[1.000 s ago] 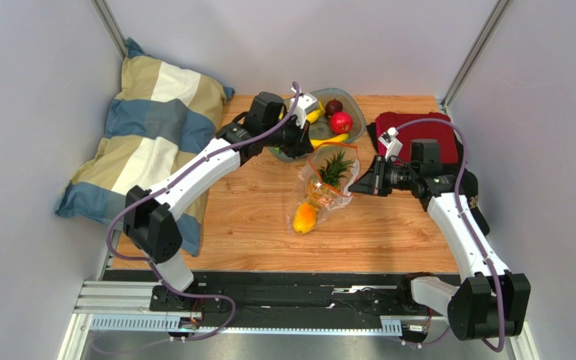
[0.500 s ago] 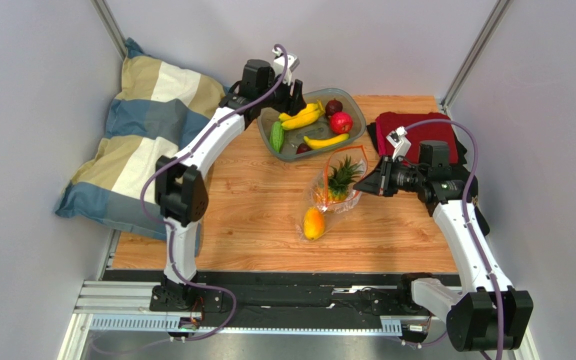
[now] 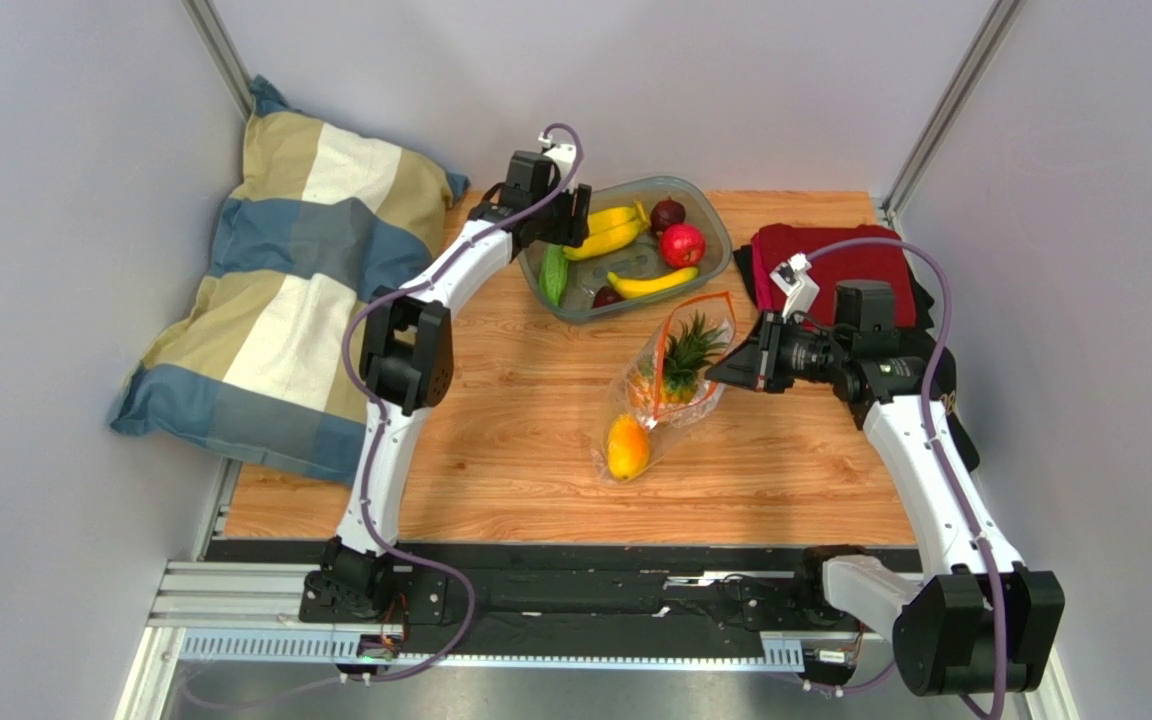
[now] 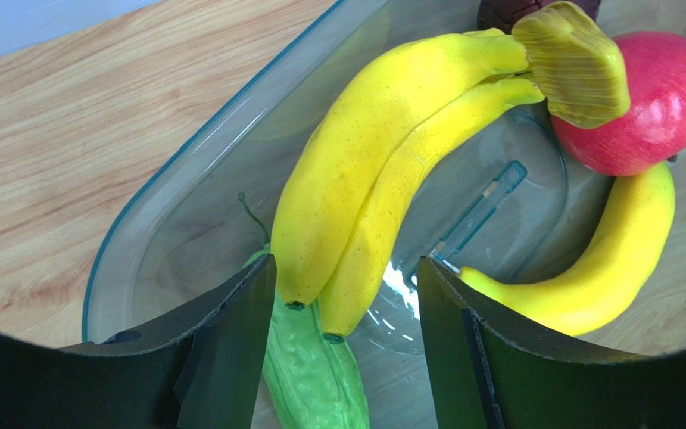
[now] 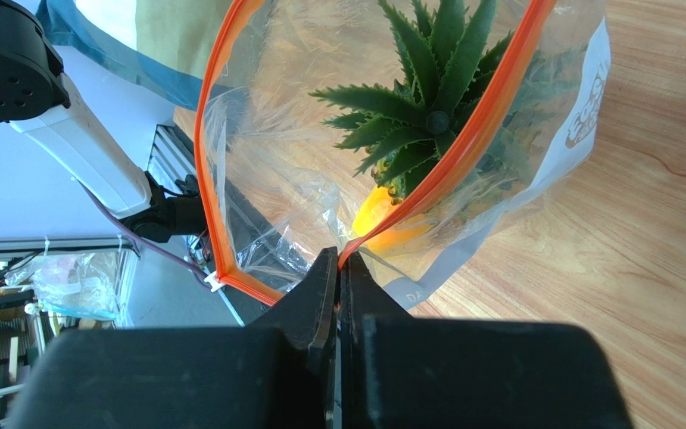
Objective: Place the food in the zip-top bag and seal the zipper
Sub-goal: Adjust the zipper food storage bag at the center of the board, then pick up the fake fruit from the bin.
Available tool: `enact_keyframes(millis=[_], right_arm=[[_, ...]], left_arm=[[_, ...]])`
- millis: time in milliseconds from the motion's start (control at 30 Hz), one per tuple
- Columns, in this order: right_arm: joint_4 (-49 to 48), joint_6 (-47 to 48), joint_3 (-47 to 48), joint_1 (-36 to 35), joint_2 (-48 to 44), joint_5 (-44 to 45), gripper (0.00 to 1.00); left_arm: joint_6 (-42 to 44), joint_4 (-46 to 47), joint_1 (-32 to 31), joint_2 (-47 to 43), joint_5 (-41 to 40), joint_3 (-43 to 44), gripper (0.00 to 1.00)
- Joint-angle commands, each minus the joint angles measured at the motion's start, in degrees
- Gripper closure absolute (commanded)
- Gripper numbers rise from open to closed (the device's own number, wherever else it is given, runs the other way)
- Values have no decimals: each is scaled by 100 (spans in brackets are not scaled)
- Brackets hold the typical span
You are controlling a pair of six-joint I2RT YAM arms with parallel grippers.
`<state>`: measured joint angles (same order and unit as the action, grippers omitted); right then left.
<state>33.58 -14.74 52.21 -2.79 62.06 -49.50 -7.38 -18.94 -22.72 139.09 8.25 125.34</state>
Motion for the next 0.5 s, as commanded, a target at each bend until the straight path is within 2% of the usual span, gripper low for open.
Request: enact_keyframes(millis=[0, 300, 400, 467], right_arm=[[-229, -11, 97, 24, 25, -25, 100], [-343, -73, 255, 6, 148, -227, 100], [-335, -73, 325, 6, 183, -262, 100], [-326, -55, 334, 6, 183, -271, 100]], left_arm=[[-360, 285, -4, 92, -96, 158, 33], [-748, 206, -4, 435, -174, 465, 32], [-756, 198, 4, 365, -420, 386, 26], [-800, 58, -4, 321, -613, 386, 25]])
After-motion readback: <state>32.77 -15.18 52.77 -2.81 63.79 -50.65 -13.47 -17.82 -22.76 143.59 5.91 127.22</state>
